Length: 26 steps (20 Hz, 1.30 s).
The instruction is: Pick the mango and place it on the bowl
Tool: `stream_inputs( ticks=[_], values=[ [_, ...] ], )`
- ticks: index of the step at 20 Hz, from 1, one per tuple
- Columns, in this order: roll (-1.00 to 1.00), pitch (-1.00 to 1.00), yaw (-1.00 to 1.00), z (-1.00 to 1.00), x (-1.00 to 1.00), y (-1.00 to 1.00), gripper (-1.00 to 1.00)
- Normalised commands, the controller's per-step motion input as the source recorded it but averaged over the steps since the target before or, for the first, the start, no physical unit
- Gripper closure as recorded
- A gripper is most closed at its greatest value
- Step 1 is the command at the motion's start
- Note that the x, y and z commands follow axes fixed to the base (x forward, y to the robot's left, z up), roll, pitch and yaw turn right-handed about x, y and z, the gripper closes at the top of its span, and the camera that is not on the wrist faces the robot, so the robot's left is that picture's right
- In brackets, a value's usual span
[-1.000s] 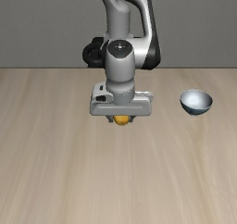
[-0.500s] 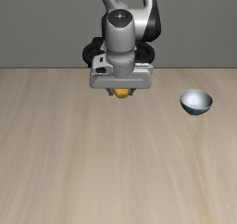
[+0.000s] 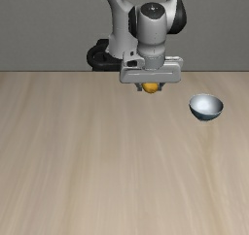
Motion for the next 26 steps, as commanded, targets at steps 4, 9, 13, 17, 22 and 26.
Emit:
stream_inputs(
  ticks=[4,9,13,17,22,26],
  values=[
    [0.0,0.0,0.0,0.0,0.0,1.0,1.0],
    [0.0,0.0,0.0,0.0,0.0,1.0,1.0],
    [0.0,0.0,0.0,0.0,0.0,1.0,1.0],
    [0.0,0.0,0.0,0.0,0.0,0.5,-1.0],
    [0.0,0.0,0.0,0.0,0.0,0.0,-1.0],
    [0.0,0.0,0.0,0.0,0.0,0.0,-1.0]
  ],
)
